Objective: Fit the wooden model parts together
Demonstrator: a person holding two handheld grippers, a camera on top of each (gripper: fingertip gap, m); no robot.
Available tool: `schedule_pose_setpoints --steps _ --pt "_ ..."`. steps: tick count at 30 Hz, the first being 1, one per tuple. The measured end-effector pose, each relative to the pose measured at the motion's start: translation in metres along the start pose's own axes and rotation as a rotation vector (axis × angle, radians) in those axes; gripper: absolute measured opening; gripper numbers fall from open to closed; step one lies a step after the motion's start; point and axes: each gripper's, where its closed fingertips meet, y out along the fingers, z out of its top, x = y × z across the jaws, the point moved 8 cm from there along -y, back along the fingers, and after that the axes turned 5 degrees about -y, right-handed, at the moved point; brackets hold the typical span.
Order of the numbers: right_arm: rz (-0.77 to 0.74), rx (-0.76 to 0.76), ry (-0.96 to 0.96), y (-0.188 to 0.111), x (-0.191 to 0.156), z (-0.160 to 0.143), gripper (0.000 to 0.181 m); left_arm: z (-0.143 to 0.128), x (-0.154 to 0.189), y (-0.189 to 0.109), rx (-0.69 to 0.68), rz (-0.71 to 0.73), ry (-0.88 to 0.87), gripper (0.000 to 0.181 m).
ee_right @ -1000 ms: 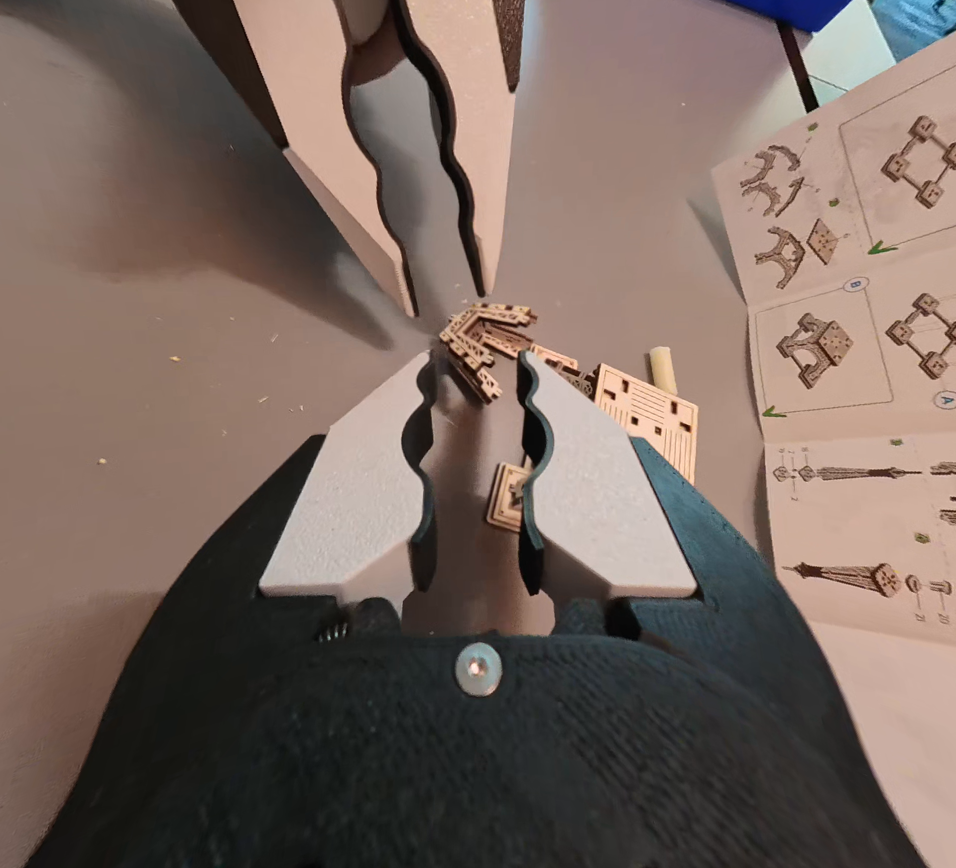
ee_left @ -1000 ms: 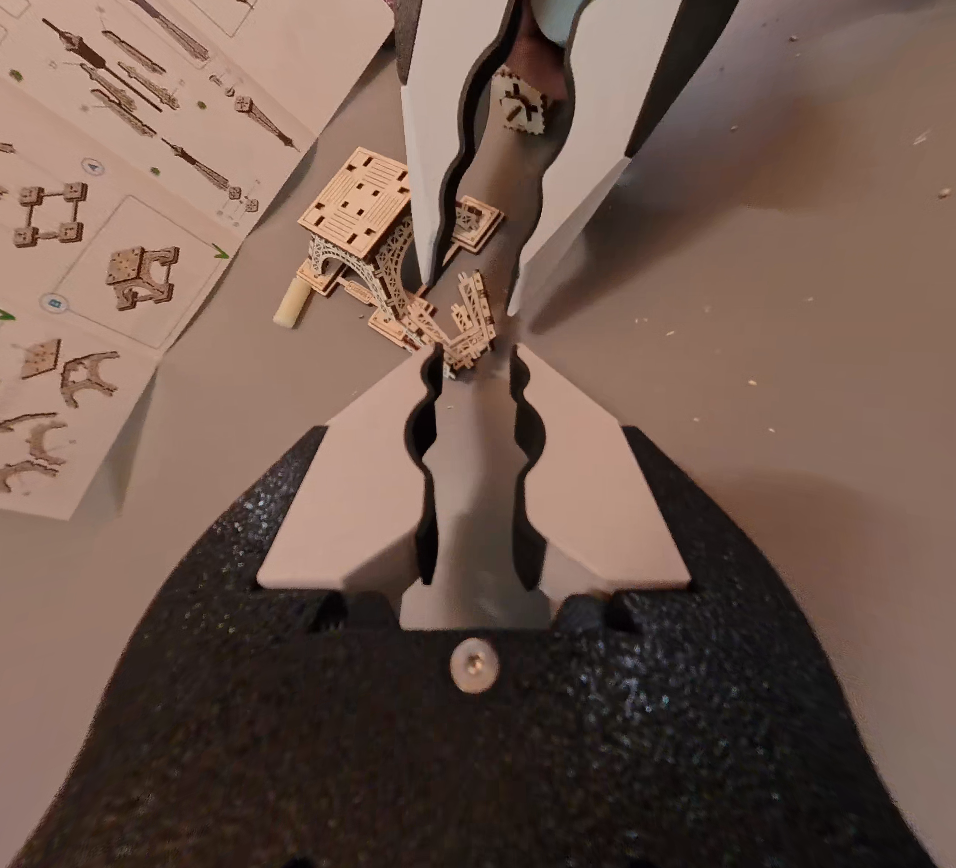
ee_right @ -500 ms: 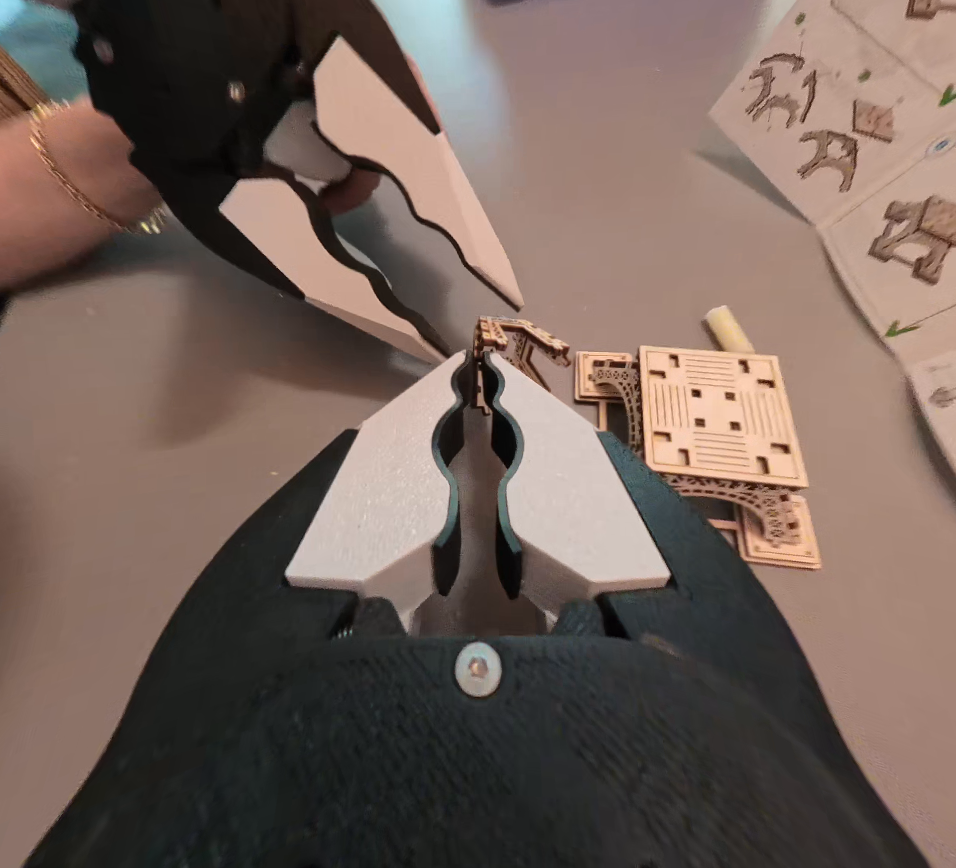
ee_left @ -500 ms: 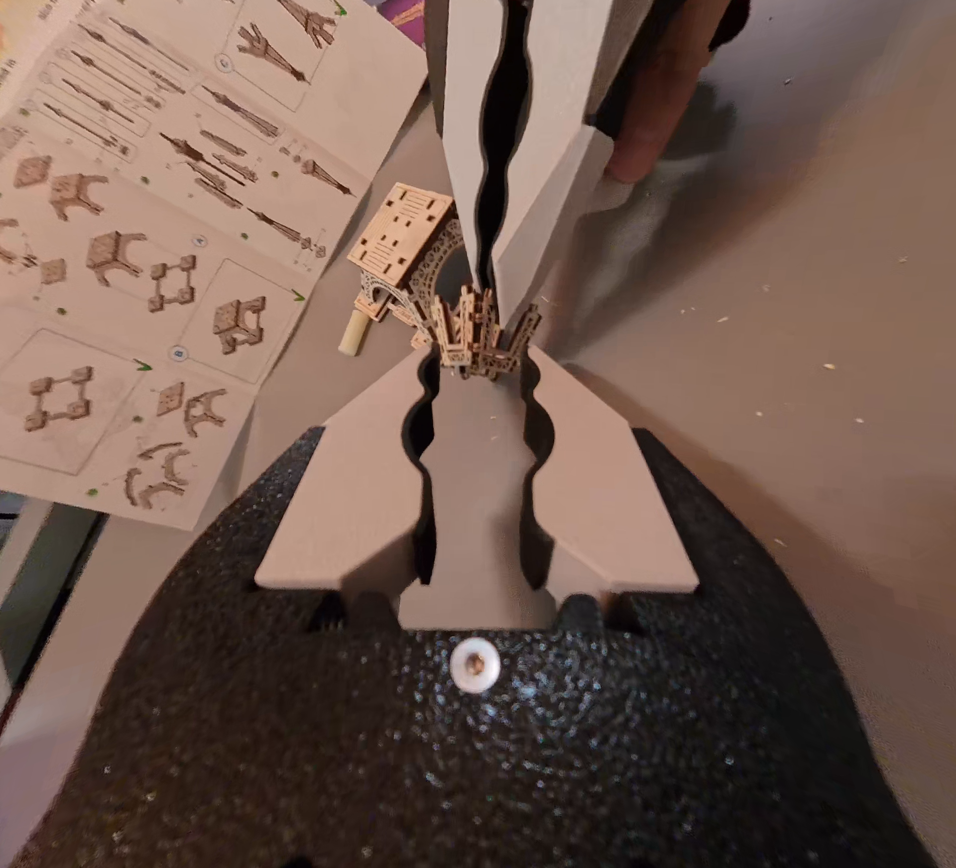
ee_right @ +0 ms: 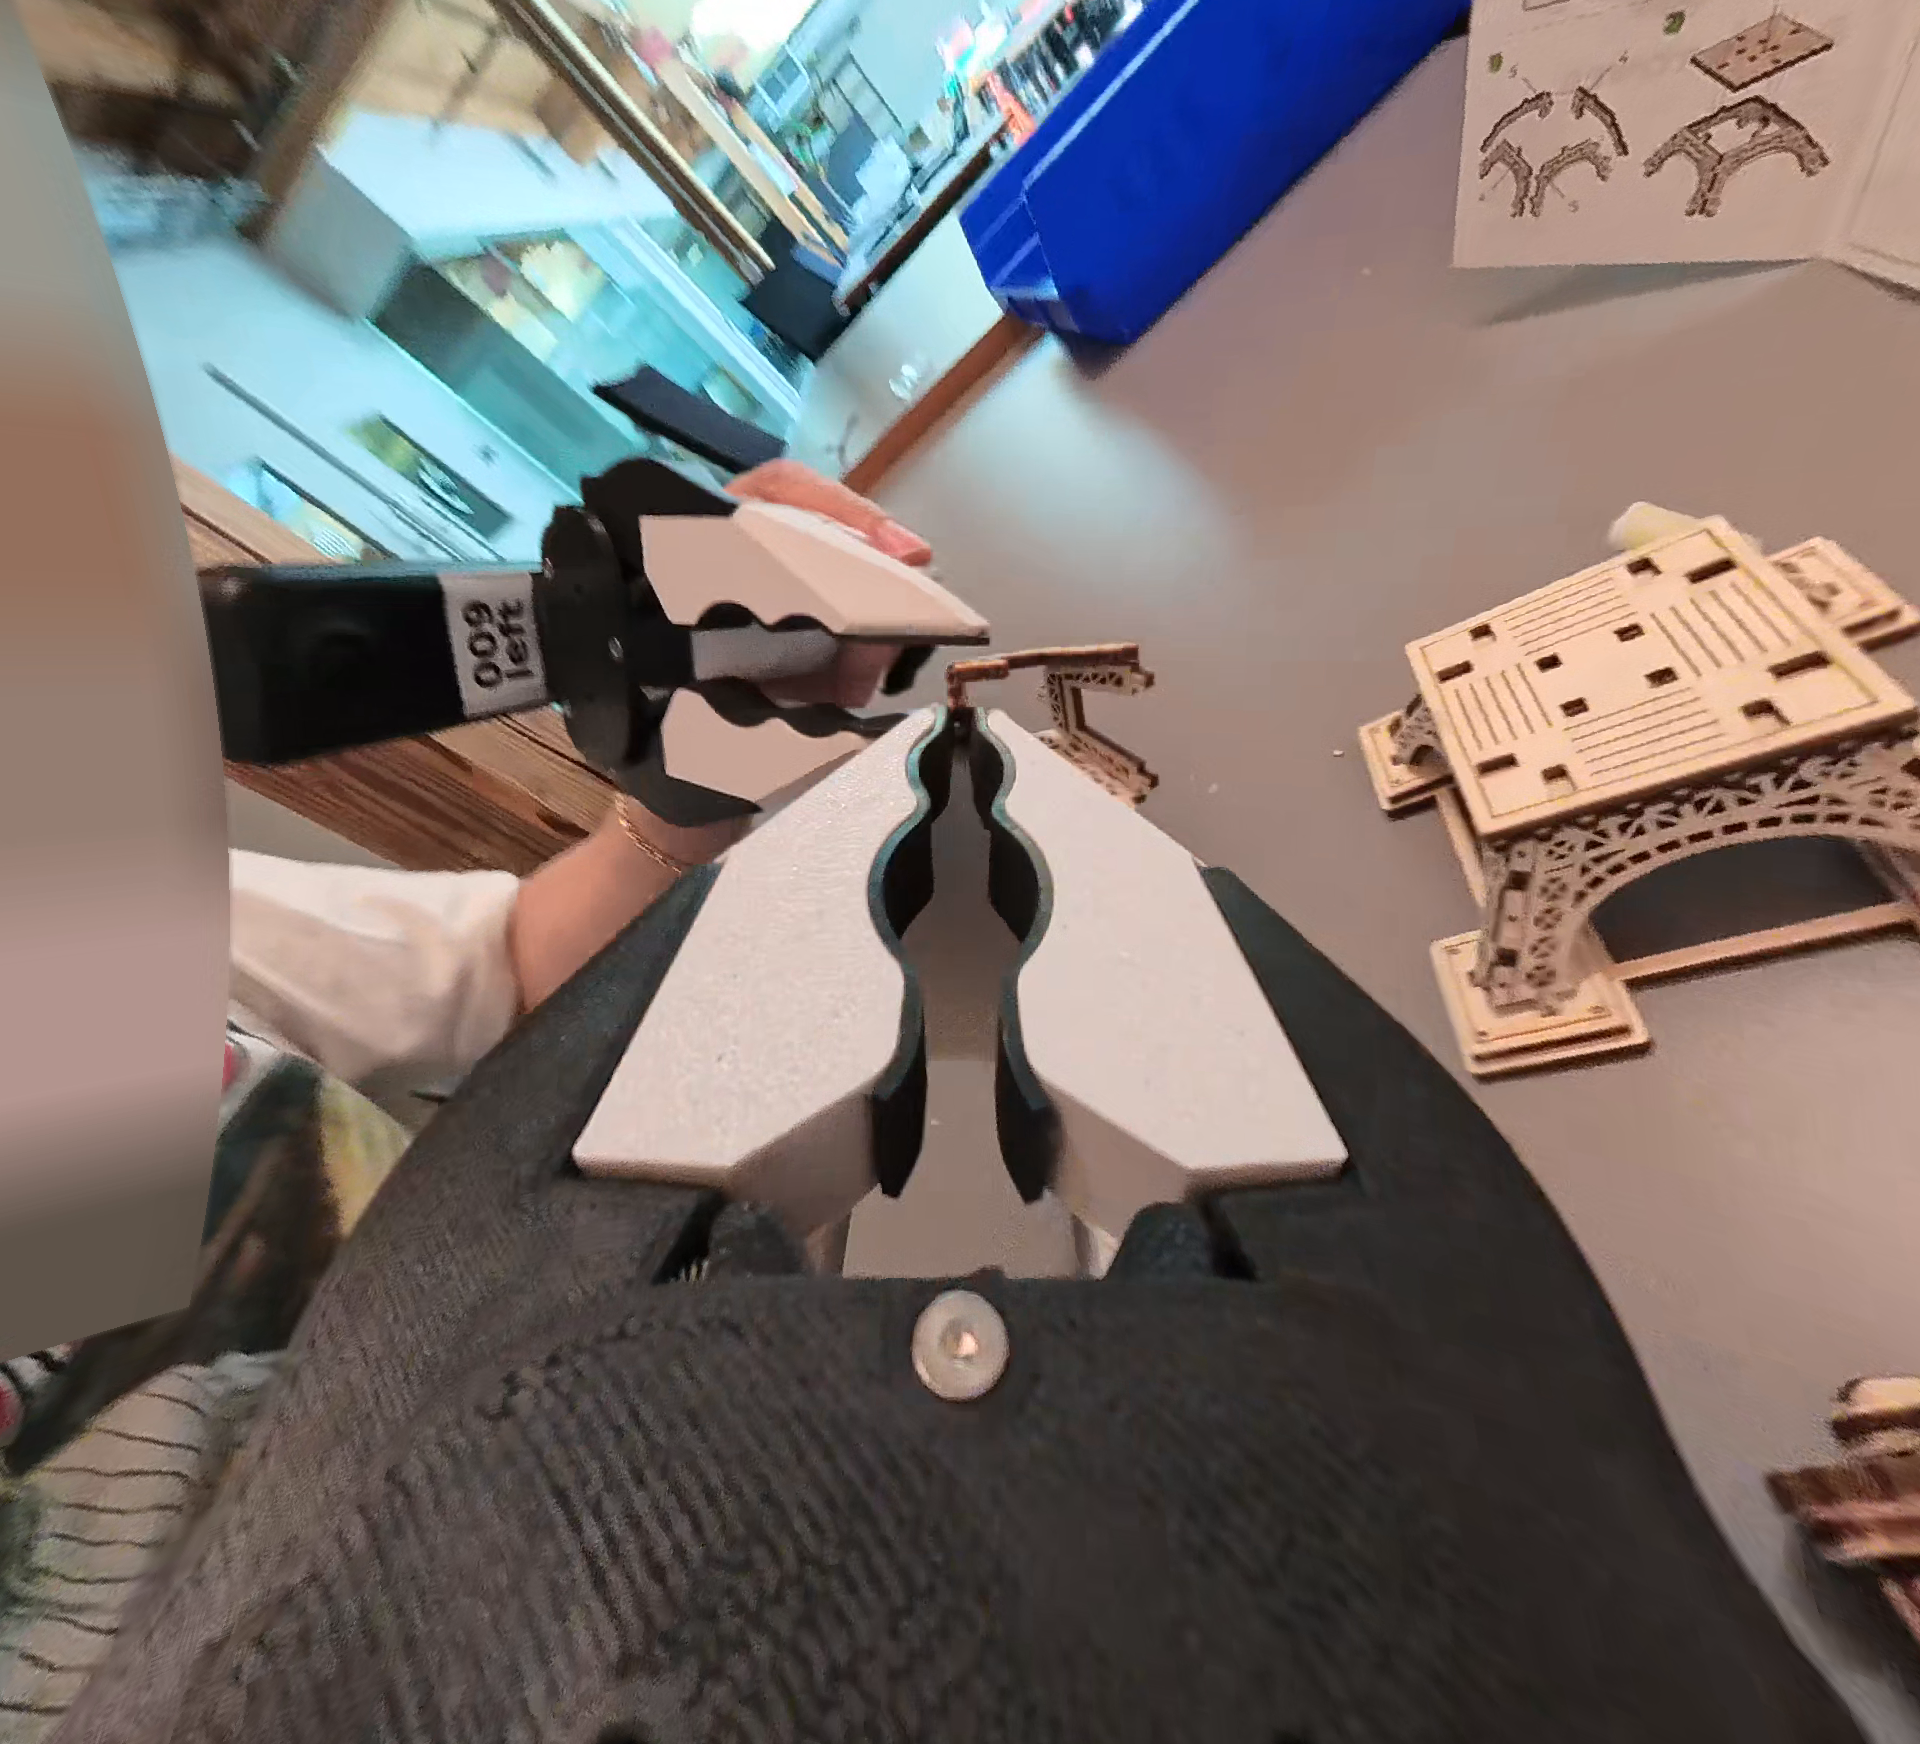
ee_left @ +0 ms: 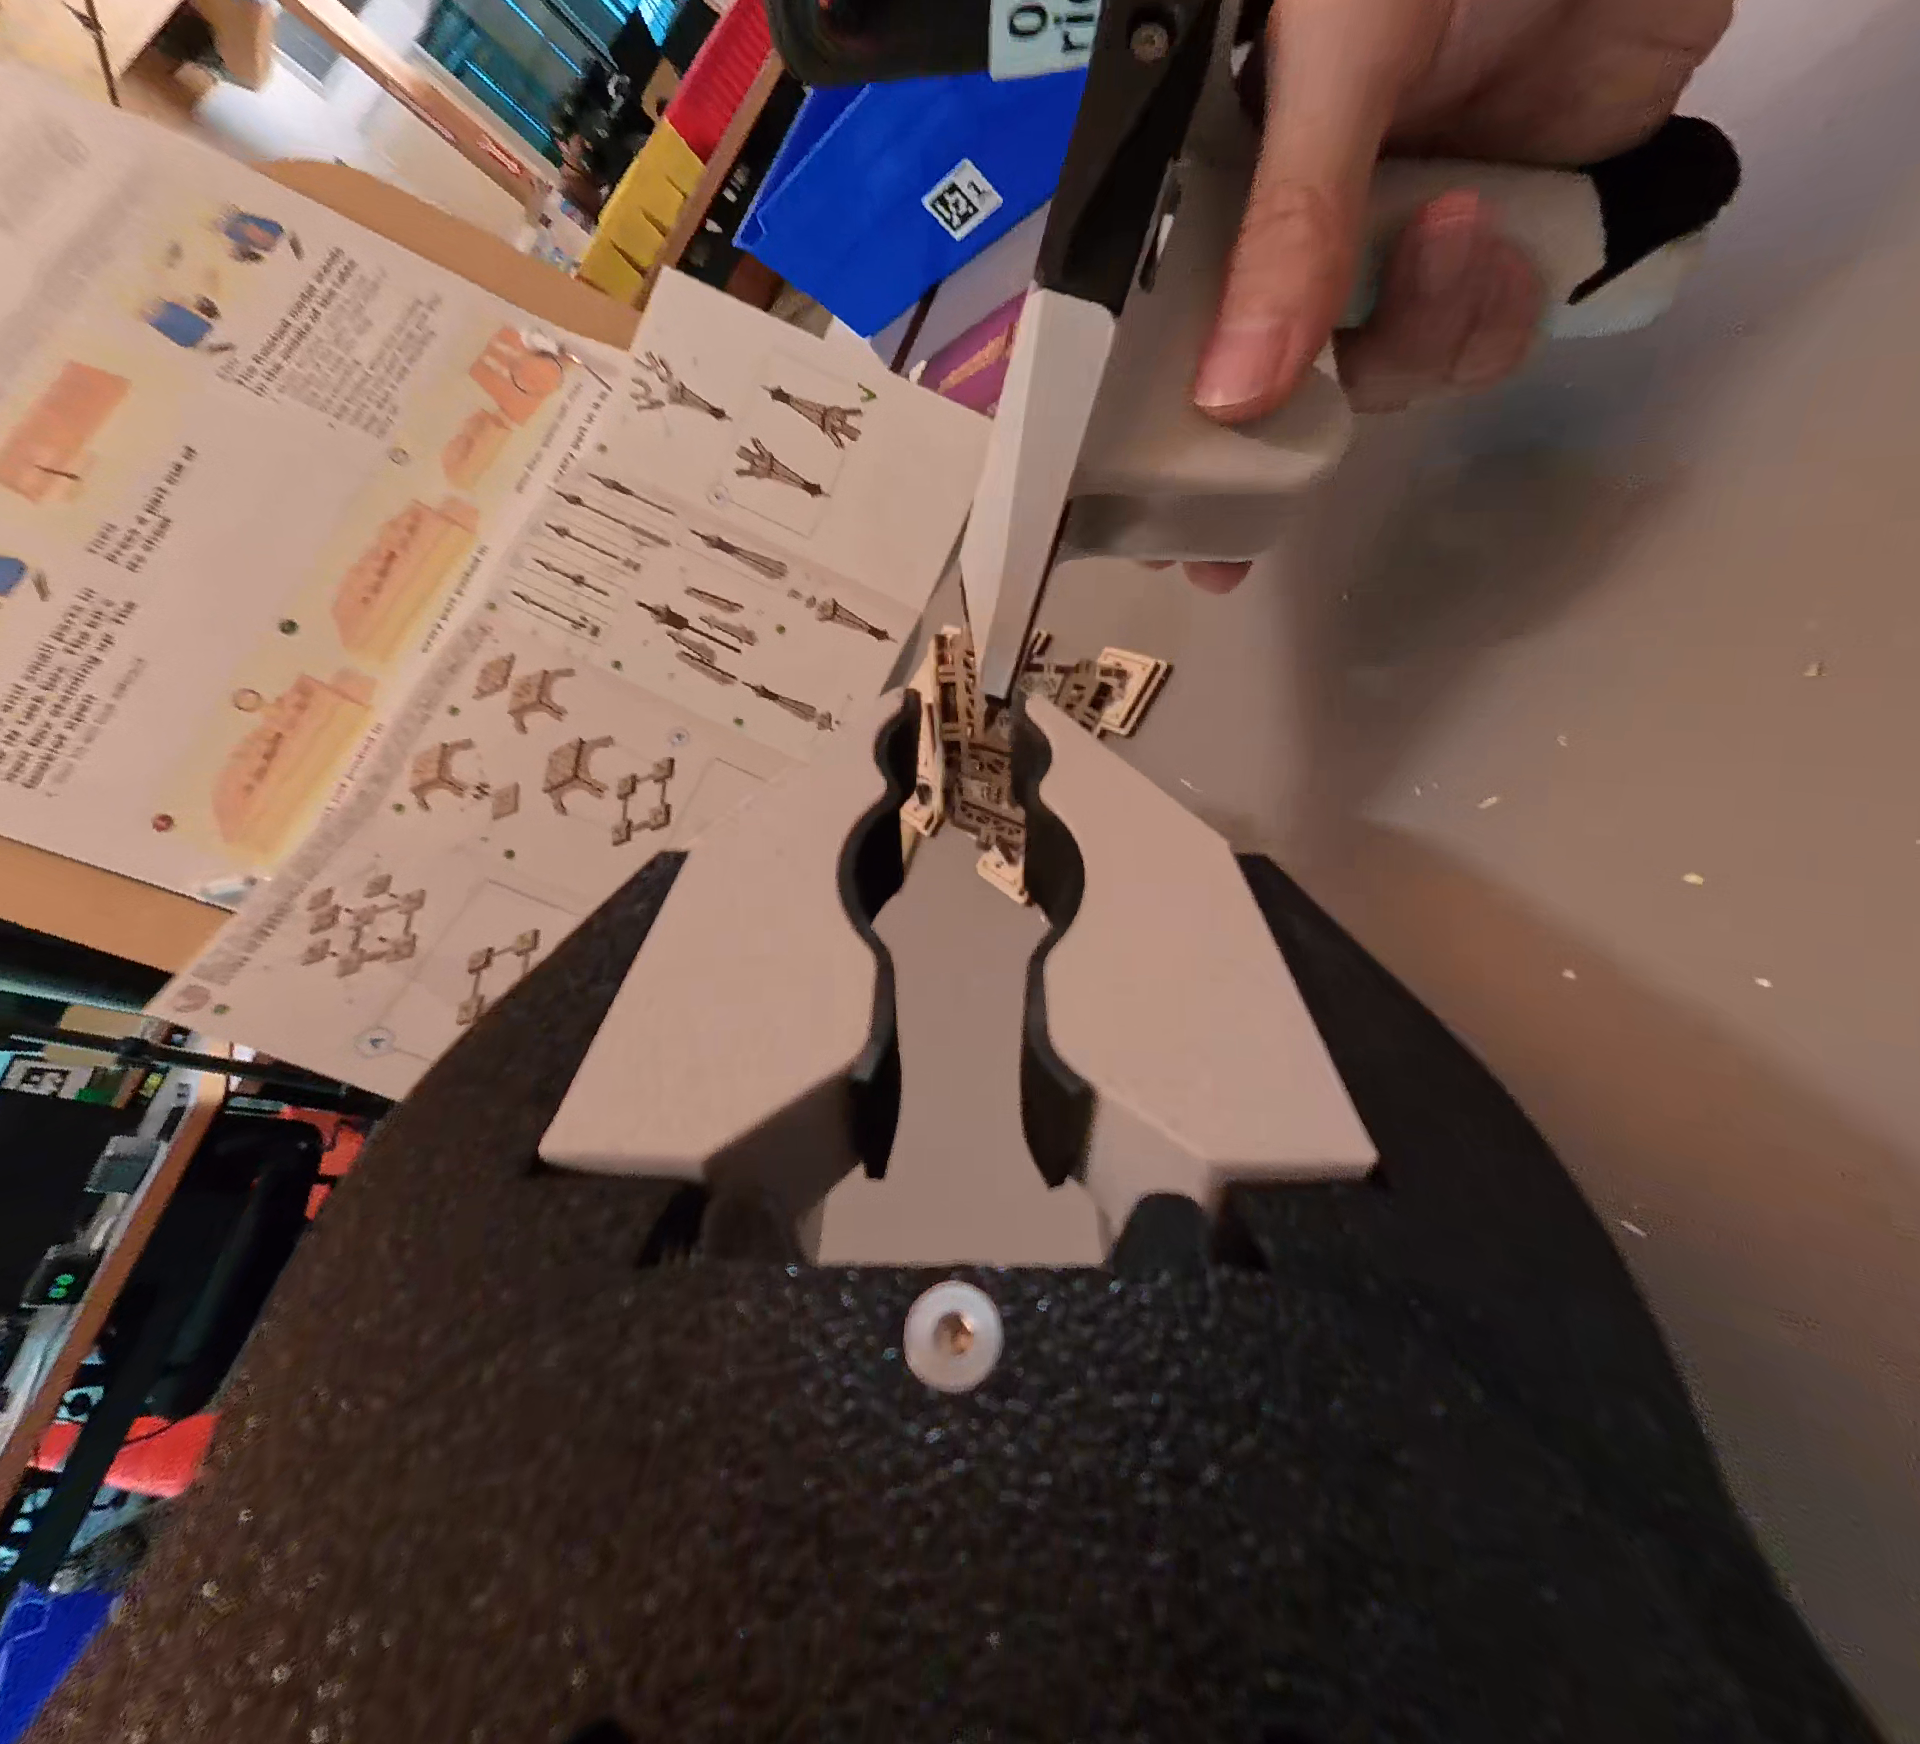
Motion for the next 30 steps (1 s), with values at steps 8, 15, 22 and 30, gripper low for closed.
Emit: schedule_pose_setpoints --steps 8,15,22,30 --pt "0.051 0.117 0.016 -0.007 -0.015 0.006 0.001 0.019 -0.001 -0.008 0.037 0.070 0.107 0.011" --pt "-0.131 0.029 -0.524 -0.020 -0.041 0.016 0.032 0.030 -0.006 -0.016 0.110 0.045 0.052 0.006" --pt "-0.397 -0.052 -1.149 -0.024 -0.069 0.011 0.033 0.037 -0.007 -0.022 0.142 -0.052 -0.025 0.006" --pt "-0.394 -0.146 -1.325 -0.023 -0.077 0.005 0.017 0.043 0.000 -0.021 0.133 -0.074 0.035 0.006"
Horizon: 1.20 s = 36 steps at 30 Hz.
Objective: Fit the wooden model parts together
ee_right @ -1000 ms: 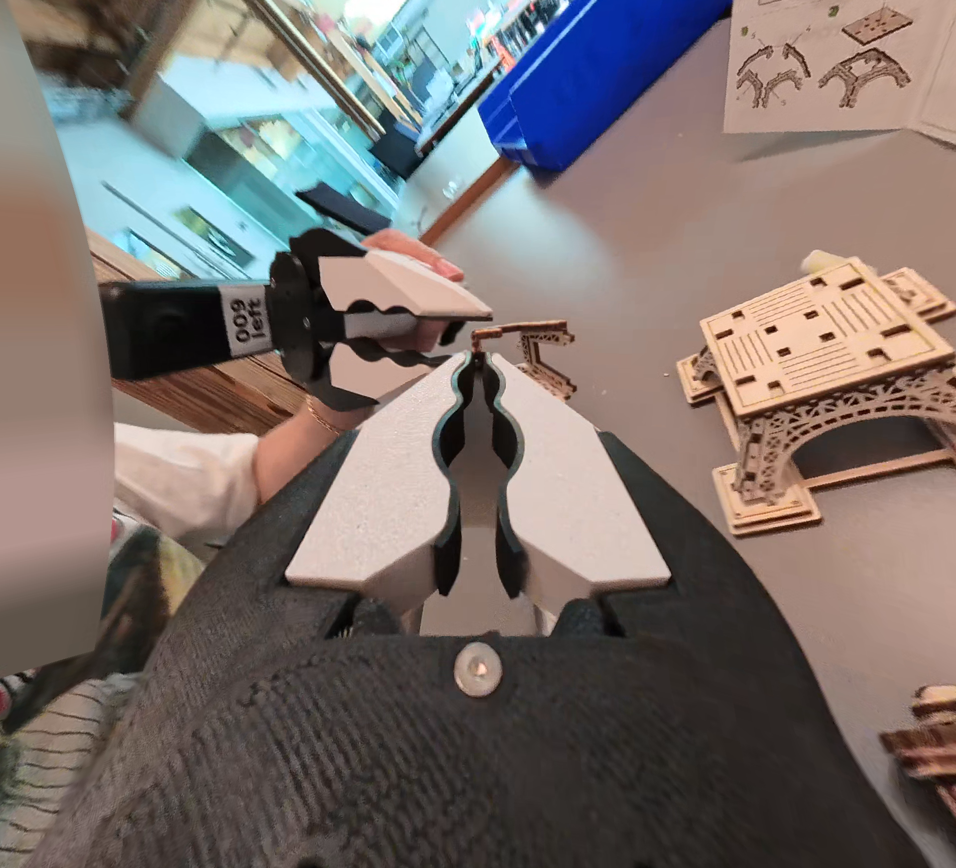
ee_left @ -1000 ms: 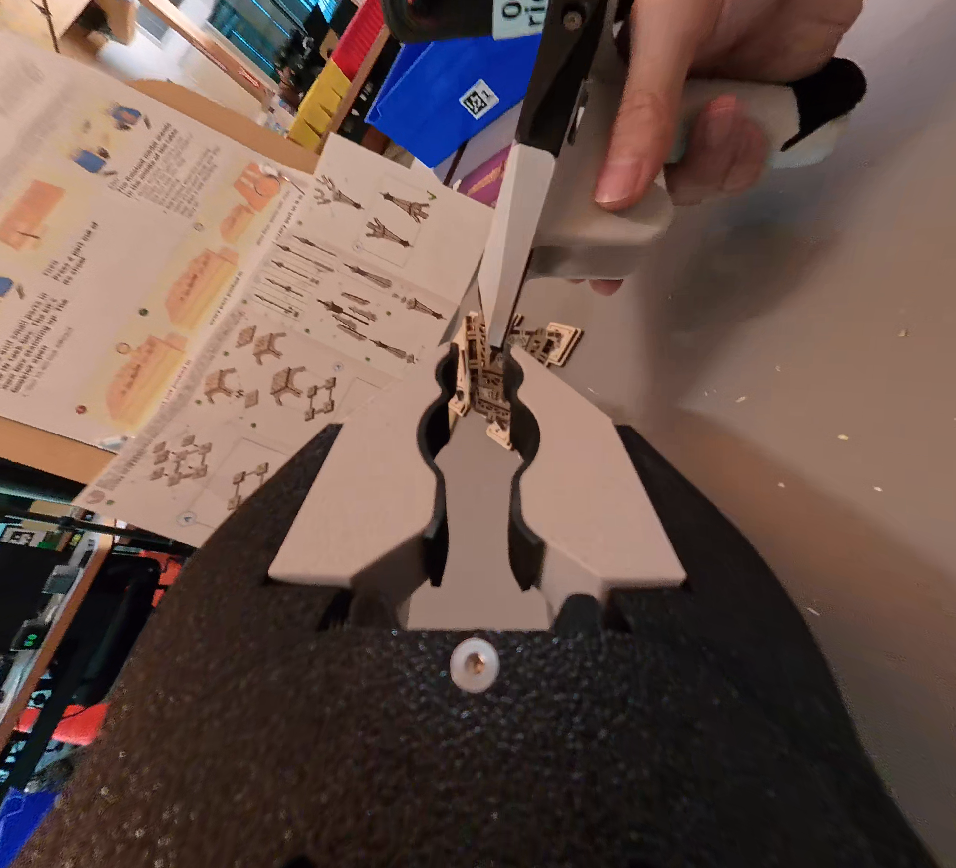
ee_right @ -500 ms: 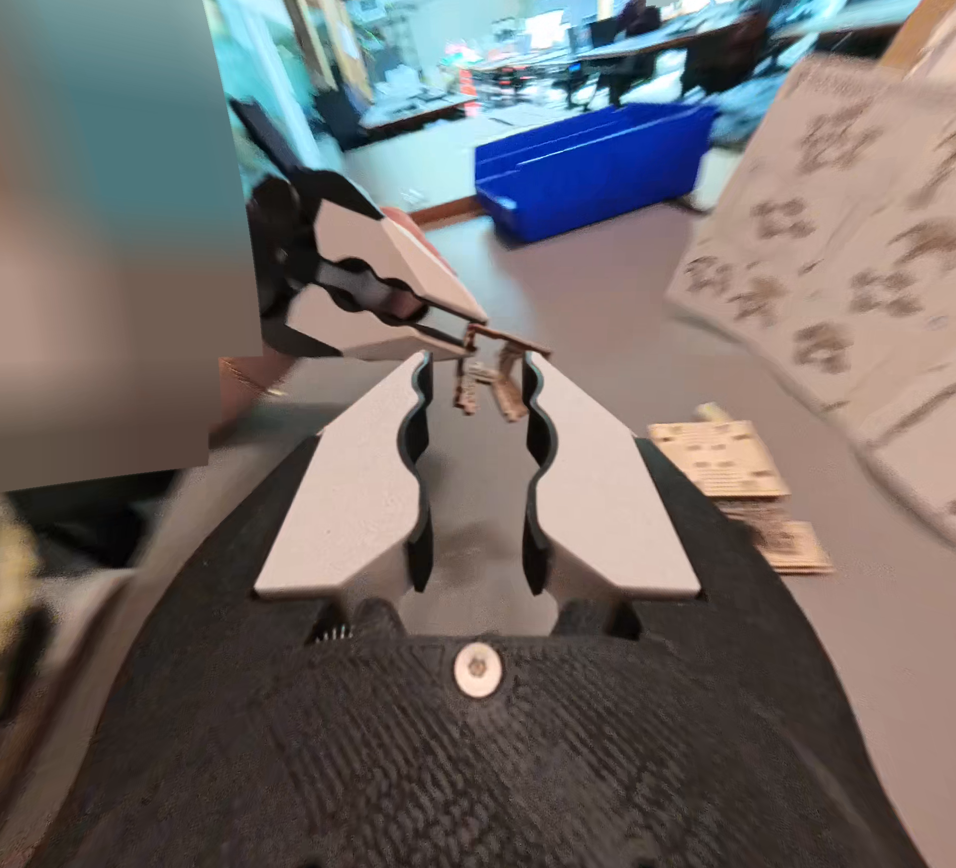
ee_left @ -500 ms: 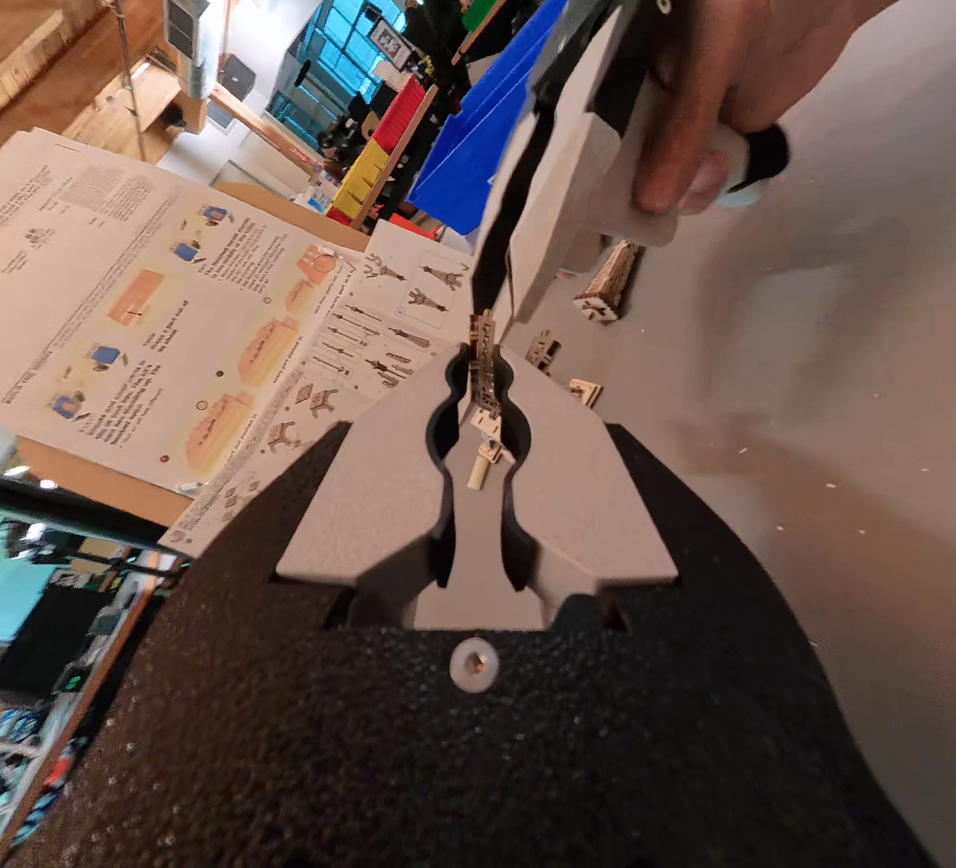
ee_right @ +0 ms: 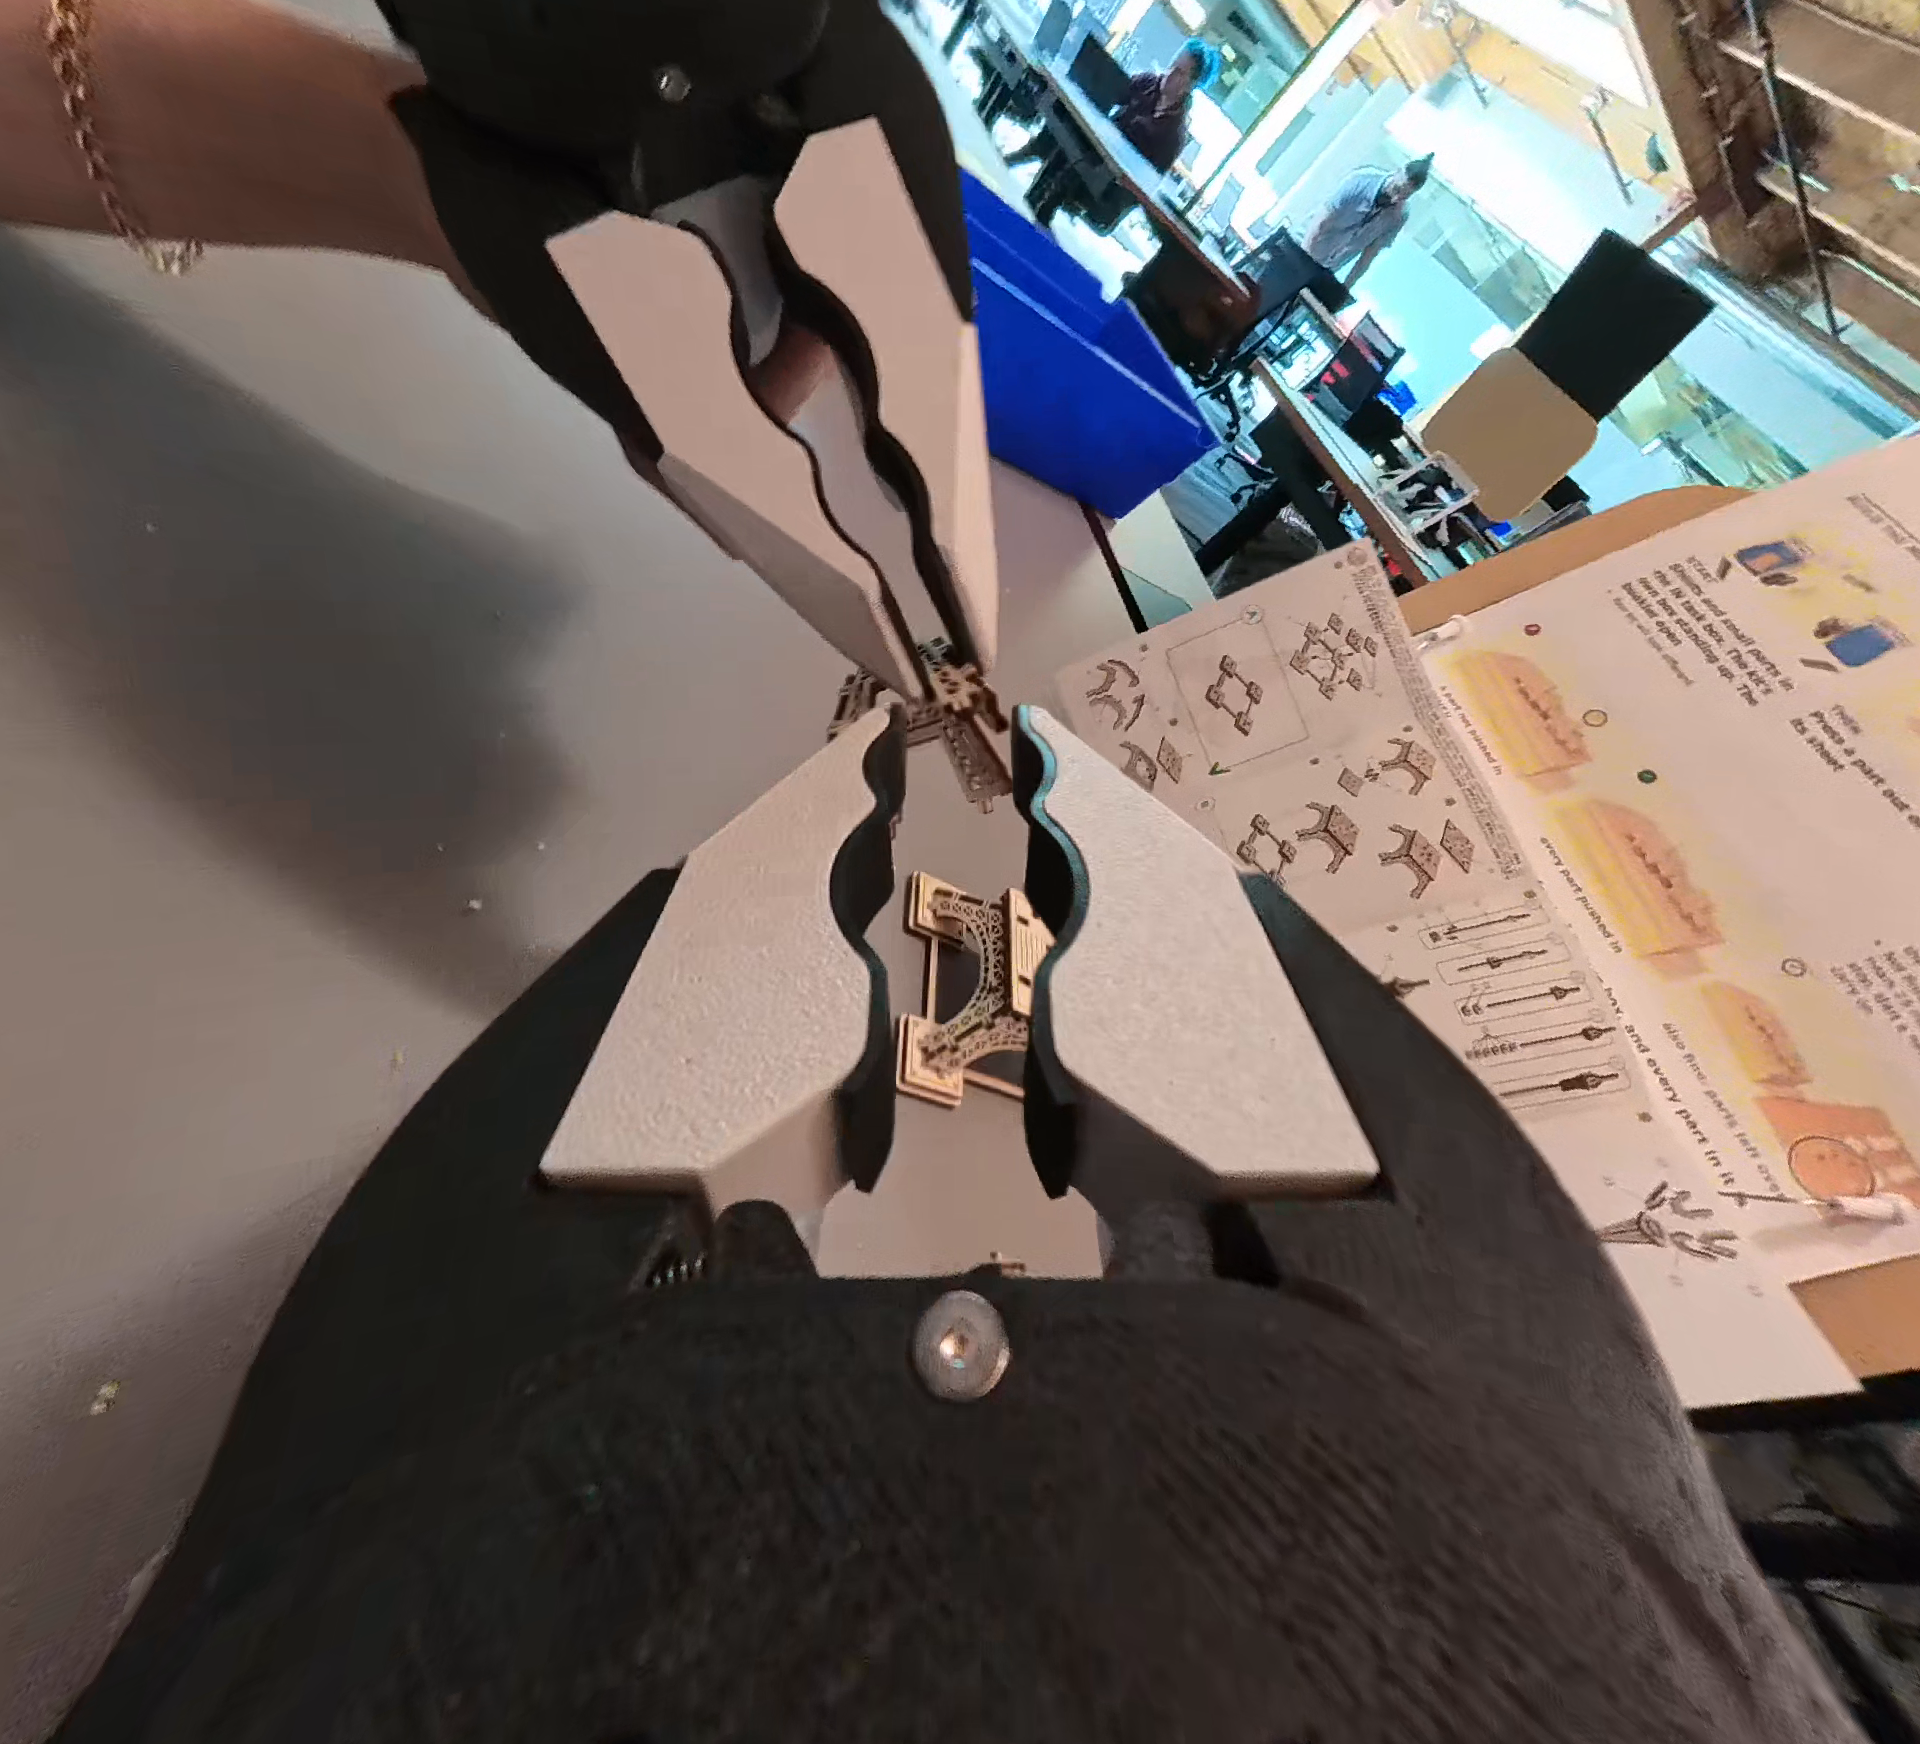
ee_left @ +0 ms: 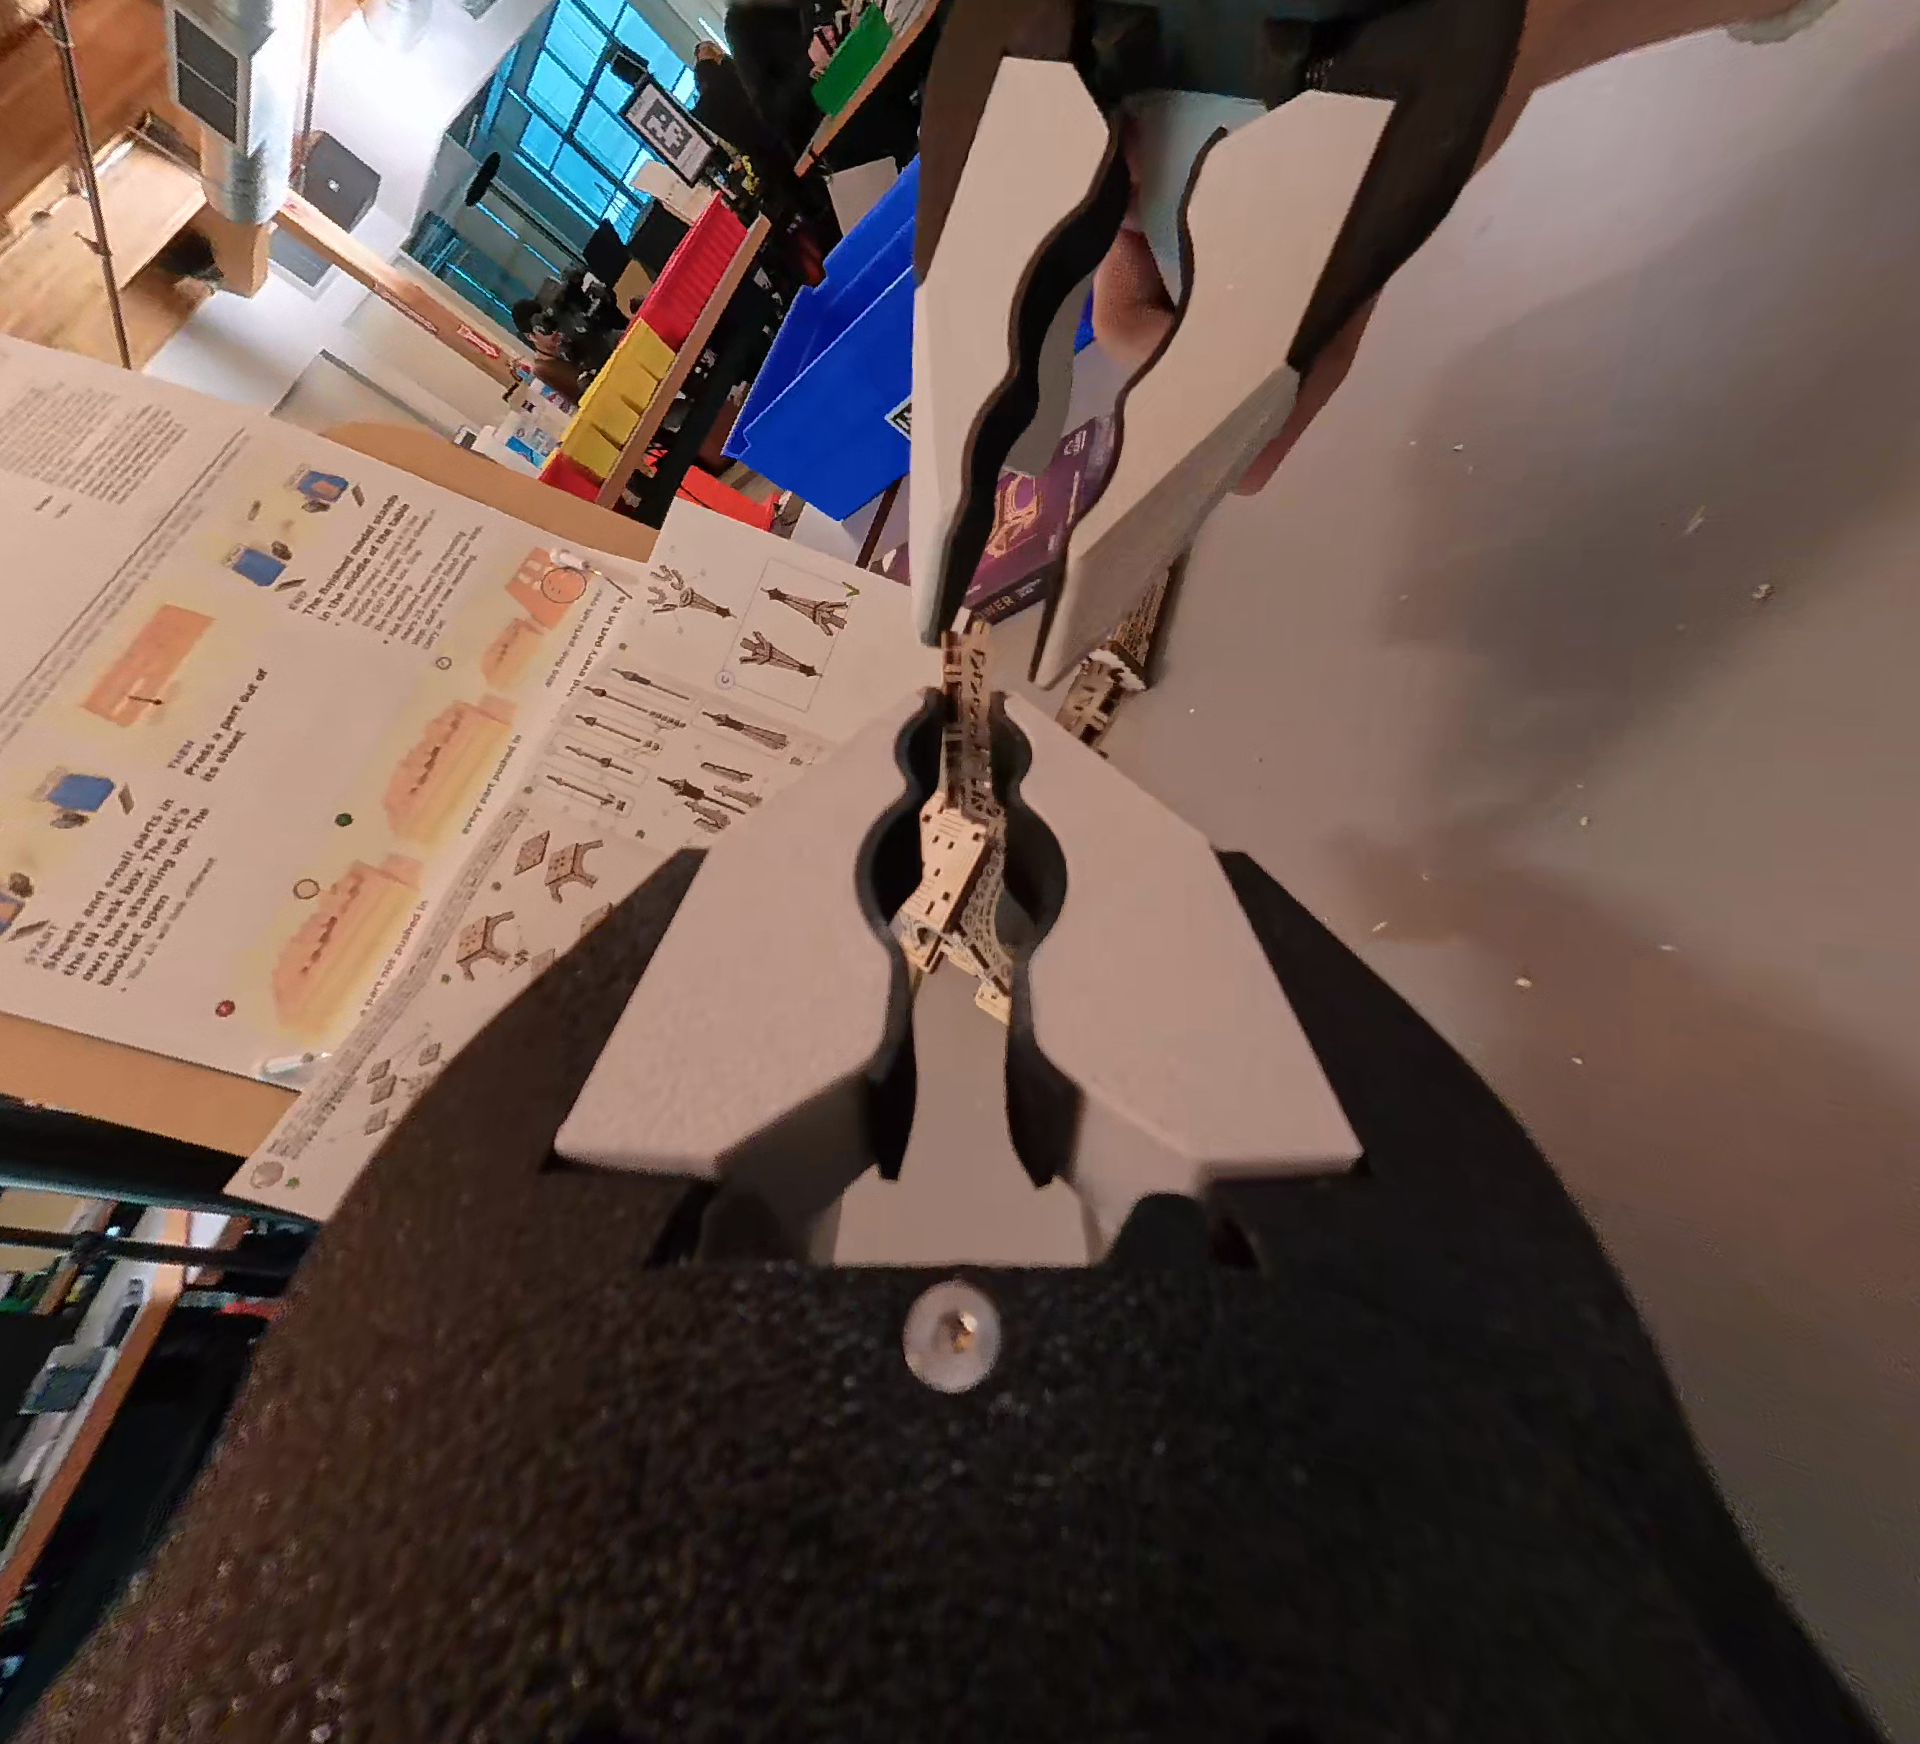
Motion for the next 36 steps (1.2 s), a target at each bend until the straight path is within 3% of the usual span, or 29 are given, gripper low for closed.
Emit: schedule_pose_setpoints --steps 12,17,21,28,36 --pt "-0.020 -0.047 -0.095 0.003 -0.002 -0.001 0.009 0.001 0.007 0.002 -0.047 0.027 0.121 0.006" --pt "0.048 0.106 0.184 -0.007 0.008 -0.001 0.027 0.003 0.007 0.001 -0.039 0.115 0.236 0.006" --pt "0.127 0.128 0.342 -0.006 0.009 -0.007 0.038 0.010 0.011 -0.002 0.002 0.178 0.345 0.006" --pt "0.120 0.270 0.486 -0.015 0.013 -0.001 0.013 0.022 0.020 -0.003 0.028 0.268 0.549 0.006" --pt "0.119 0.317 0.521 -0.021 0.010 0.004 0.011 0.031 0.031 -0.001 0.047 0.304 0.658 0.006"
